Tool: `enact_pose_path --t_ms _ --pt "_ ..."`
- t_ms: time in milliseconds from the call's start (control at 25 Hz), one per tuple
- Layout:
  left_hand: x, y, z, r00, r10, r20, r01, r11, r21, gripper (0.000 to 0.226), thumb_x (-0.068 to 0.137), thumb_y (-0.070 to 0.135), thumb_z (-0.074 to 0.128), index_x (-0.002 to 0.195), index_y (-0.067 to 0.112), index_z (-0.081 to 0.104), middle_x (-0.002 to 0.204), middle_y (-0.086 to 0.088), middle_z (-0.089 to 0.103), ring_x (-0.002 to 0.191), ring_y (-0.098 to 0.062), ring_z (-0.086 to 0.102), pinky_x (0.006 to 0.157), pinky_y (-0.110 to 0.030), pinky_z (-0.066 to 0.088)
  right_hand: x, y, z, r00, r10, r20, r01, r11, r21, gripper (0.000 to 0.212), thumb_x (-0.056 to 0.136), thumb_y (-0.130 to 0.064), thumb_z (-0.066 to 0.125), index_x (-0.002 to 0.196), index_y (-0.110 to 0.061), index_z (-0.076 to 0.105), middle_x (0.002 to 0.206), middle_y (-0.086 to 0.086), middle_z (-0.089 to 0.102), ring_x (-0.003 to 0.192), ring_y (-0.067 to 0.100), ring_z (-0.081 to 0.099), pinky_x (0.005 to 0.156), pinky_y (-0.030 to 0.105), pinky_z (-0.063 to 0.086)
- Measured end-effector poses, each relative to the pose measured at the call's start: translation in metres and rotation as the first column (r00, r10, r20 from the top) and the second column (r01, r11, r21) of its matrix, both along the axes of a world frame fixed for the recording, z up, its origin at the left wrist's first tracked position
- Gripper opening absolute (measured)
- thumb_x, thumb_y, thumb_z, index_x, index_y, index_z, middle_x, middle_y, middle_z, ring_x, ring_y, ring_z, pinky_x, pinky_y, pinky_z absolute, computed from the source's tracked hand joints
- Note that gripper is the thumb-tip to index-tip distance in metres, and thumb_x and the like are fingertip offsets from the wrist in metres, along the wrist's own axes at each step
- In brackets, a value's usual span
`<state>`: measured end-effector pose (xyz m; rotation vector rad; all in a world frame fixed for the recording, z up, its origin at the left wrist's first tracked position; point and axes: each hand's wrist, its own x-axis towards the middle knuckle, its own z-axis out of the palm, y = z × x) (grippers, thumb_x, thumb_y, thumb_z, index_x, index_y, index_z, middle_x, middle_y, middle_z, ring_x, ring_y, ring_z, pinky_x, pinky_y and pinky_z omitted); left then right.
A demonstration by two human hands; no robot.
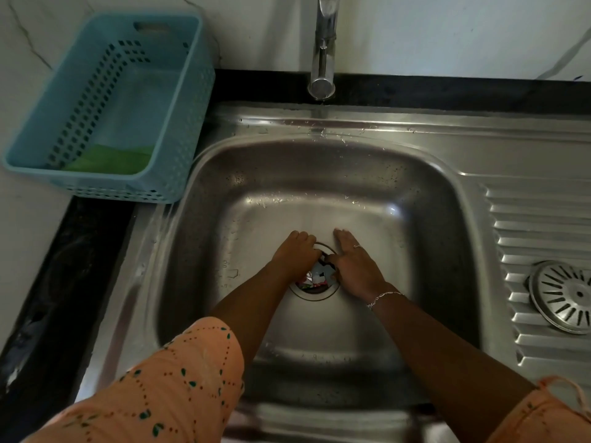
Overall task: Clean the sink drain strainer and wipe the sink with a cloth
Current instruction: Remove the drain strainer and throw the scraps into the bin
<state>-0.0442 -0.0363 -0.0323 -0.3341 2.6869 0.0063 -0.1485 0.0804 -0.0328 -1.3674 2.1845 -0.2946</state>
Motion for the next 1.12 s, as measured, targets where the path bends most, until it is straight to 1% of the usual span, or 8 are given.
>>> enact_pose_path --t_ms 120,240,360,480,680,880,1000,1120 --pt "0.001 0.004 -0.002 0.999 0.049 -0.014 -0.049 0.999 0.012 0.034 0.086 0.017 0.054 0.119 0.008 0.055 0.124 -0.015 0.05 0.116 -0.03 0.044 0.098 -0.037 0.033 0.004 0.001 -0.003 0.999 -0.012 0.044 0.013 1.0 -0.023 0.053 0.094 -0.02 0.048 0.144 -0.014 0.031 0.16 0.002 0.003 0.147 0.017 0.002 0.116 0.031 0.017" --pt "0.006 0.006 -0.002 0.997 0.076 -0.014 -0.076 0.997 0.016 0.033 0.085 0.019 0.056 0.117 0.009 0.058 0.123 -0.013 0.051 0.115 -0.028 0.045 0.098 -0.036 0.033 0.007 0.001 -0.003 0.995 -0.069 0.07 0.069 0.998 -0.002 0.058 0.093 -0.016 0.046 0.147 -0.013 0.022 0.16 0.001 0.005 0.147 0.016 0.005 0.114 0.029 0.018" --pt "0.008 0.006 0.0 0.994 0.107 -0.022 -0.106 0.994 0.023 0.033 0.085 0.02 0.056 0.117 0.01 0.058 0.122 -0.011 0.053 0.113 -0.027 0.046 0.096 -0.035 0.034 0.006 0.001 -0.003 0.999 0.022 -0.029 -0.021 0.999 0.041 0.046 0.092 -0.01 0.044 0.138 -0.011 0.042 0.158 0.009 0.014 0.146 0.026 0.007 0.117 0.035 0.017" --pt "0.009 0.006 0.003 0.991 0.128 -0.031 -0.127 0.991 0.049 0.031 0.085 0.024 0.058 0.114 0.011 0.059 0.116 -0.01 0.059 0.109 -0.027 0.05 0.093 -0.035 0.035 0.01 0.002 0.0 0.997 0.051 -0.055 -0.05 0.998 0.033 0.049 0.091 -0.013 0.046 0.139 -0.016 0.04 0.156 0.007 0.022 0.144 0.023 0.018 0.114 0.032 0.022" --pt "0.014 0.001 0.013 0.954 0.288 -0.082 -0.267 0.943 0.199 0.017 0.084 0.021 0.059 0.097 0.011 0.06 0.1 -0.011 0.067 0.097 -0.028 0.055 0.085 -0.033 0.036 0.004 -0.001 0.014 0.998 -0.035 -0.051 0.033 0.999 -0.036 0.021 0.084 -0.008 0.057 0.101 -0.009 0.069 0.112 0.011 0.063 0.108 0.029 0.055 0.087 0.033 0.046" --pt "0.018 -0.002 0.036 0.833 0.544 -0.098 -0.463 0.784 0.414 0.023 0.079 0.016 0.065 0.101 0.012 0.059 0.102 -0.013 0.068 0.095 -0.029 0.06 0.078 -0.03 0.042 -0.004 -0.013 0.039 0.957 -0.237 0.165 0.257 0.96 -0.112 0.014 0.082 -0.005 0.062 0.091 -0.006 0.071 0.096 0.012 0.072 0.091 0.026 0.065 0.069 0.025 0.043" --pt "0.02 -0.004 0.052 0.739 0.673 -0.031 -0.564 0.643 0.518 0.023 0.076 0.007 0.067 0.098 0.008 0.067 0.106 -0.014 0.068 0.097 -0.029 0.061 0.075 -0.029 0.046 -0.008 -0.018 0.055 0.922 -0.276 0.272 0.324 0.934 -0.15 0.008 0.079 -0.007 0.067 0.086 -0.005 0.072 0.091 0.012 0.073 0.086 0.023 0.065 0.07 0.023 0.041" --pt "0.03 -0.003 0.071 0.599 0.801 -0.008 -0.577 0.438 0.69 0.023 0.071 -0.001 0.072 0.093 -0.002 0.069 0.101 -0.02 0.068 0.09 -0.03 0.062 0.07 -0.025 0.044 -0.008 -0.021 0.075 0.891 -0.265 0.369 0.351 0.918 -0.187 0.006 0.077 -0.006 0.07 0.082 -0.003 0.072 0.088 0.016 0.073 0.08 0.018 0.062 0.078 0.03 0.048"
